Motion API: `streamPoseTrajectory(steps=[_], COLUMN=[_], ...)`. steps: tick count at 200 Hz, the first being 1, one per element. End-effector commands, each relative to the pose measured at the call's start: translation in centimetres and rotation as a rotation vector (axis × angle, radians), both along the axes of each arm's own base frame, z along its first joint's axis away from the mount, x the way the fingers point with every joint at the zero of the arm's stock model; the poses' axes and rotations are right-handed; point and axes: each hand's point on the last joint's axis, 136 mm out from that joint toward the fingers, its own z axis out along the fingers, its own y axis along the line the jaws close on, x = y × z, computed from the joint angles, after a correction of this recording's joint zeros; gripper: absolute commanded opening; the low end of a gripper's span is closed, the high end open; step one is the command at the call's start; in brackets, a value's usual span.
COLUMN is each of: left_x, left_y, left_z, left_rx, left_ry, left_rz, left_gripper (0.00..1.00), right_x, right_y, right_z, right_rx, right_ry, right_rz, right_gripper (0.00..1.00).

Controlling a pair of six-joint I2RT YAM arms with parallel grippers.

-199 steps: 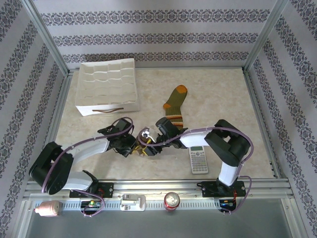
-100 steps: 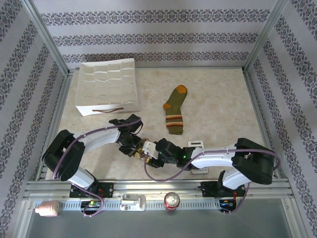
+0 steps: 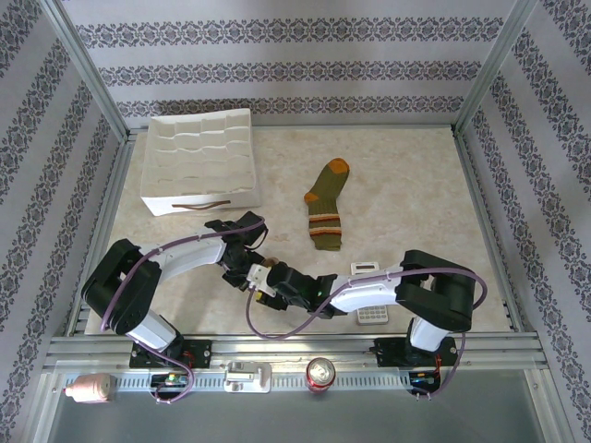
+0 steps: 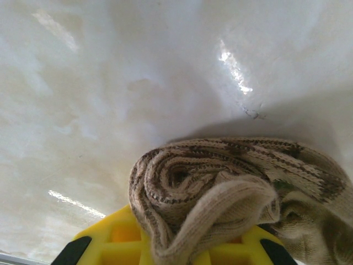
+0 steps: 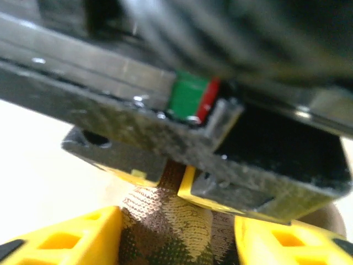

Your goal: Roll the socks

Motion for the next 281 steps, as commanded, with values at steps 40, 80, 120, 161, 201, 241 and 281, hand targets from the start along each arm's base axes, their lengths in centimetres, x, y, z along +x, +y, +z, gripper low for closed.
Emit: streamPoseTrajectory(steps=[40,80,120,161,201,241,281], left_x=[-2.0,0.9,3.2,3.7,3.3,3.5,3.5], left_y=[3.2,2.7,3.7,3.1,1.5,-0.8,-2.0], left_z=[-0.6,2.1,5.0,6.1,5.7,4.7,2.7], left_rx=[0.088,-0.098,-0.158,-0.220,-0.292,-0.326,-0.300], left_ry=[0.036,-0.134,-0.282,-0.394,-0.436,-0.443,-0.407], left_rz=[-0.007,0.104,0.112,0.045,0.010,-0.029,-0.062], left_gripper=[0.23,0.76,0.91,0.81,0.73,0.71,0.70], right_x=[0.1,-1.7,-2.8,-2.3,-1.8,-0.2,0.7], right_y=[-4.3,-7.2,-8.8,-9.7,-9.9,-9.7,-9.6], right_z=[-5.4,-7.8,-9.0,-9.4,-9.5,-9.3,-9.3], right_rx=[-0.169,-0.178,-0.110,-0.040,-0.018,0.020,0.060], right_ry=[0.144,0.322,0.537,0.682,0.804,0.876,0.965], right_rz=[-0.118,-0.141,-0.173,-0.233,-0.268,-0.335,-0.372], right_gripper=[0.04,0.00,0.00,0.00,0.00,0.00,0.00])
